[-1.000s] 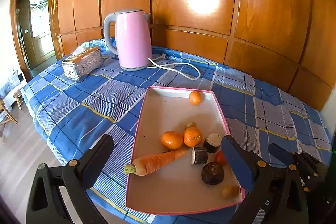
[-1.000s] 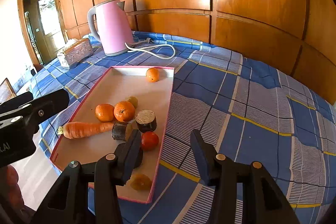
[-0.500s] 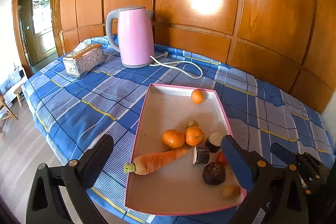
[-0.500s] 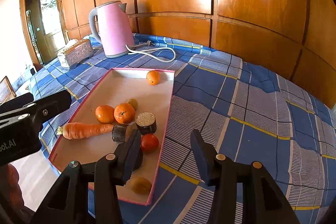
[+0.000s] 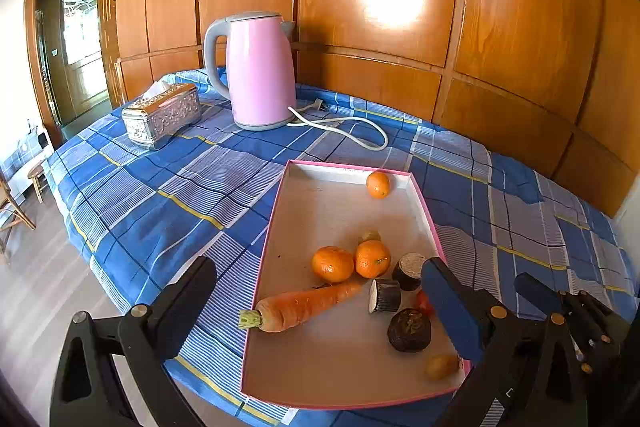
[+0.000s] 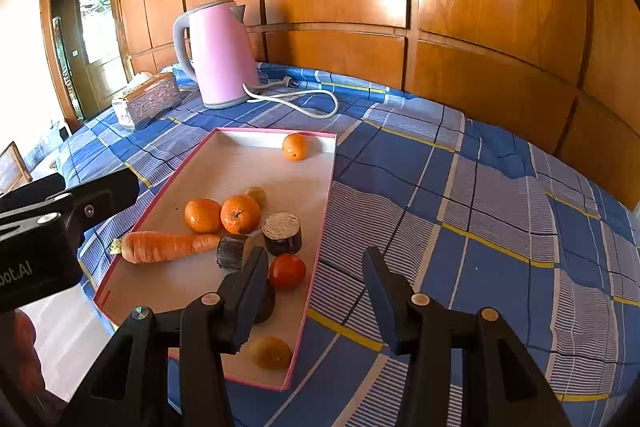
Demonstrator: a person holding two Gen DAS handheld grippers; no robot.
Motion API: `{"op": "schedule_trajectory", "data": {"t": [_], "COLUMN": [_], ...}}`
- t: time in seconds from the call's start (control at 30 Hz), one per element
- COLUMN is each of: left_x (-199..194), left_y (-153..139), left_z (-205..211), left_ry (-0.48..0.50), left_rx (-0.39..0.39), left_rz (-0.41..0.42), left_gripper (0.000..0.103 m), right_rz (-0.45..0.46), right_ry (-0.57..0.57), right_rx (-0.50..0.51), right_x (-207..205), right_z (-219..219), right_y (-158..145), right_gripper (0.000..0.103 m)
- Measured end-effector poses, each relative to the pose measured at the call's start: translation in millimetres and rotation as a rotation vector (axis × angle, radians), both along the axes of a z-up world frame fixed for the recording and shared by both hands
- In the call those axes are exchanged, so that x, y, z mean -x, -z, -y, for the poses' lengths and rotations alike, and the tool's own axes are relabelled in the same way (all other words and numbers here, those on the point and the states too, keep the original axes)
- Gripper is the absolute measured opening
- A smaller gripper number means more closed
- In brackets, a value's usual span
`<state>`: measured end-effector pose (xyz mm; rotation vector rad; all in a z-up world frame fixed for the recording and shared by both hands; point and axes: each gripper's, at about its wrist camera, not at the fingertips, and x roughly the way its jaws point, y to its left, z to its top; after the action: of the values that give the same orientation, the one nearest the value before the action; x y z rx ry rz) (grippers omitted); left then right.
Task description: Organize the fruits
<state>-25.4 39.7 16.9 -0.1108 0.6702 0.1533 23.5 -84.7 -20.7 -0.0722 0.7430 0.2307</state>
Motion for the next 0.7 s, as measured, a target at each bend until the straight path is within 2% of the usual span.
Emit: {"op": "schedule_trajectory", "data": {"t": [0.7], "left_x": [3.2], "left_y": [-3.7], "left_z": [-1.5], "left_ry": [-0.004], "left_rx": [-0.003], "left_rz": [0.005], "left_gripper": [0.103], "right_rz": [-0.008], "right_ry": [-0.01], "right_rx": [0.002], "right_x": [-1.9], "right_z": [0.0], "right_y": [1.3], "right_gripper": [0.05]}}
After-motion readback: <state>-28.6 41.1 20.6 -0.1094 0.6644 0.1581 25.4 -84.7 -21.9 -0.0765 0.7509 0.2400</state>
